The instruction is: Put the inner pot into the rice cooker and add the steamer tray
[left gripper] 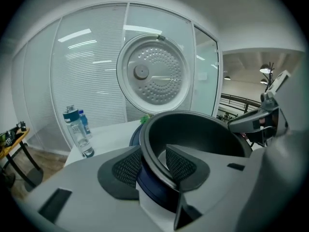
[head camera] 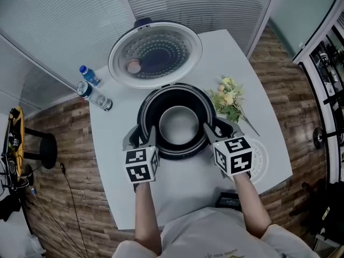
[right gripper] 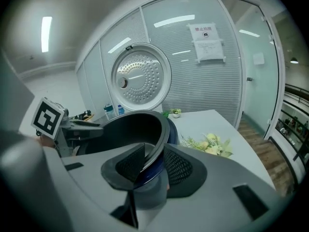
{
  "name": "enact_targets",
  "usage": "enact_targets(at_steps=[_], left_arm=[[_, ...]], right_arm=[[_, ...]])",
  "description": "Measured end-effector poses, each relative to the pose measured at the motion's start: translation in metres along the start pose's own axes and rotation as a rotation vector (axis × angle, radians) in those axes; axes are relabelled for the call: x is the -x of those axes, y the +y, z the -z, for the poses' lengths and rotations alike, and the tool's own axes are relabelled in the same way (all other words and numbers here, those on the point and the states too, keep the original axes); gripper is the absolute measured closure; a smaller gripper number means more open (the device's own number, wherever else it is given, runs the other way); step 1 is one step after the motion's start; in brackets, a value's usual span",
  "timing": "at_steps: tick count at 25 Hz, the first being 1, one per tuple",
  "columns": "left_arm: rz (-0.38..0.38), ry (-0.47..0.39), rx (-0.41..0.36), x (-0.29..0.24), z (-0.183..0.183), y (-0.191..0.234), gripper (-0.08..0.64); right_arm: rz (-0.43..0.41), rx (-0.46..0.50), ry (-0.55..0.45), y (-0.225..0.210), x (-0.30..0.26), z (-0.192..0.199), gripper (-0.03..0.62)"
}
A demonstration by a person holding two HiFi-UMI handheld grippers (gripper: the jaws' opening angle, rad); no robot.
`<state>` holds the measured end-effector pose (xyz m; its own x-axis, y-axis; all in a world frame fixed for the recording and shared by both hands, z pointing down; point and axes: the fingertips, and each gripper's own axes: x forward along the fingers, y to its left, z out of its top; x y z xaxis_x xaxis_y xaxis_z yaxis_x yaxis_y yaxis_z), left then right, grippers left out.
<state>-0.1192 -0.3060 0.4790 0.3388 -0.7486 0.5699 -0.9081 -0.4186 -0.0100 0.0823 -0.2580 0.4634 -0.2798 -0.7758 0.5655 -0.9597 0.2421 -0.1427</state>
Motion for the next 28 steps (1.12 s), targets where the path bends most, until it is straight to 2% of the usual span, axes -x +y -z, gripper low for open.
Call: enact_targets(at_steps=[9,19,25,28], left_arm=[[0.009,-0.001,-0.001,0.003,0.000,0.002,0.383],[0.018,-0.071,0.031,0.044,-0.010,0.001,0.383],[0.075,-0.110,0.027,0.081,-0.010,-0.017,0.383],[0.137,-0.132,0.041,0.101,-0.007,-0.033,0.383]], right_arm=[[-0.015,-0.032,-0.041,-0.001,0.005,-0.003,0.460],[-0.013,-0.029,-0.100,0.011,0.042,-0.010,0.460],[0.007,-0.013,-0.138,0.030,0.081,-0.007,0.453],[0.026,-0.017,-0.147,0.039,0.101,0.002,0.448]])
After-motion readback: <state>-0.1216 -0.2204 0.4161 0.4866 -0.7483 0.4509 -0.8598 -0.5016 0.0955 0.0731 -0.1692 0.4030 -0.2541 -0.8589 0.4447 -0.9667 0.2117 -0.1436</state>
